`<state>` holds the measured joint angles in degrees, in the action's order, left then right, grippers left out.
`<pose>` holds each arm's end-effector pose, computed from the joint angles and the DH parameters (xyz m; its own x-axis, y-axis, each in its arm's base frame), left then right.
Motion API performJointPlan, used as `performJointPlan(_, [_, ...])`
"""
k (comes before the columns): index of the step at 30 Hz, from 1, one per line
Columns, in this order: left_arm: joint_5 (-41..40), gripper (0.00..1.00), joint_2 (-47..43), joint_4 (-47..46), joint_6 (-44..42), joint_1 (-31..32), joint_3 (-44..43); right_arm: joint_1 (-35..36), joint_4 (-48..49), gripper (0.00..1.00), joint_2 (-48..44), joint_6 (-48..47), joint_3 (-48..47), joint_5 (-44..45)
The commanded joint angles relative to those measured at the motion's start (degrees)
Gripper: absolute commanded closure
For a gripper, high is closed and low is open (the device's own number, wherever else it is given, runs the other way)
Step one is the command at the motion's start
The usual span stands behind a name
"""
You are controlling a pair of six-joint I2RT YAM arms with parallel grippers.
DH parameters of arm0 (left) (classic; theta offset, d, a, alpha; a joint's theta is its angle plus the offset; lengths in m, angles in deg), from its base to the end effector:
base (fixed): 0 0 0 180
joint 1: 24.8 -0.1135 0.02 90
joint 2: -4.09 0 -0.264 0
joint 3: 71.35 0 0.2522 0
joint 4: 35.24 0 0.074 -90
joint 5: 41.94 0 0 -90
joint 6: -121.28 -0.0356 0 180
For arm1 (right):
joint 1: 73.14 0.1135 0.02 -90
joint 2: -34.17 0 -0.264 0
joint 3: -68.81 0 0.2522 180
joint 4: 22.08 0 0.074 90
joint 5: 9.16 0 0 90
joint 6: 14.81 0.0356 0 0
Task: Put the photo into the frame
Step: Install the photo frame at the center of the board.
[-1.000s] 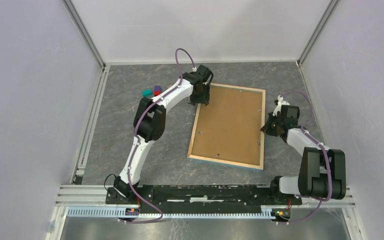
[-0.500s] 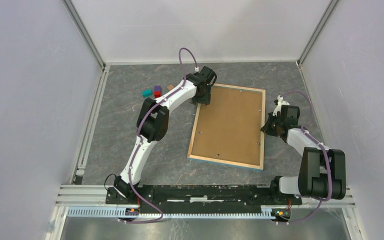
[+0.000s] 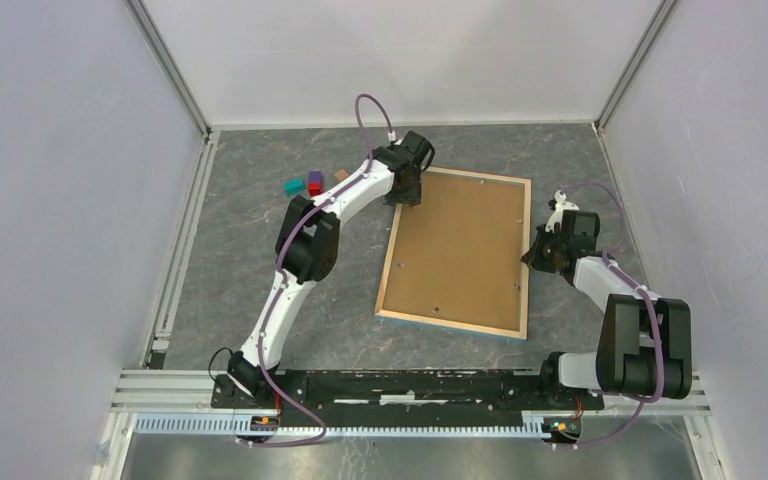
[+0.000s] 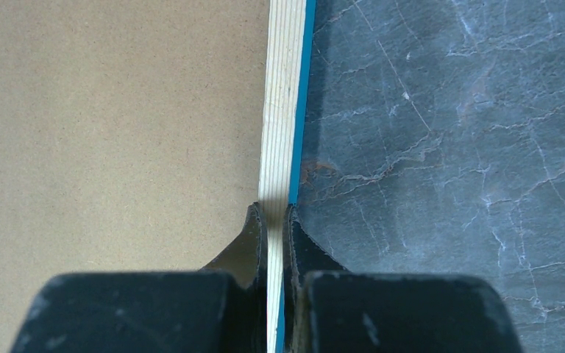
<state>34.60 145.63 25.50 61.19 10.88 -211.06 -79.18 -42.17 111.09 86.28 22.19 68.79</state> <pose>0.4344 -0.3017 0.1732 -0.8644 0.0236 -0.5023 0.0567 0.9971 -0.0506 0.2468 -0.0186 0.1596 -0.7575 0.2693 -0.5947 0.1185 0.9525 0.2805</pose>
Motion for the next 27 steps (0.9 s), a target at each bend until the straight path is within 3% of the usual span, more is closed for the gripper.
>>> performJointPlan(1, [-2.9,0.45,1.97,-1.46,3.22,-0.51,-0.98,0.51,-0.97,1.0,0.53,-1.47,0.96,-4.28])
performJointPlan(18, [-10.42,0.98,3.35,8.21,17.77,-1.74,-2.98,0.51,-1.1,1.0,1.04,-1.2,0.5,-4.9])
performJointPlan(27, [-3.49,0.98,4.0,12.17,32.65,-2.0,-1.38,0.5,-0.7,1.0,0.39,-0.34,1.05,-4.5])
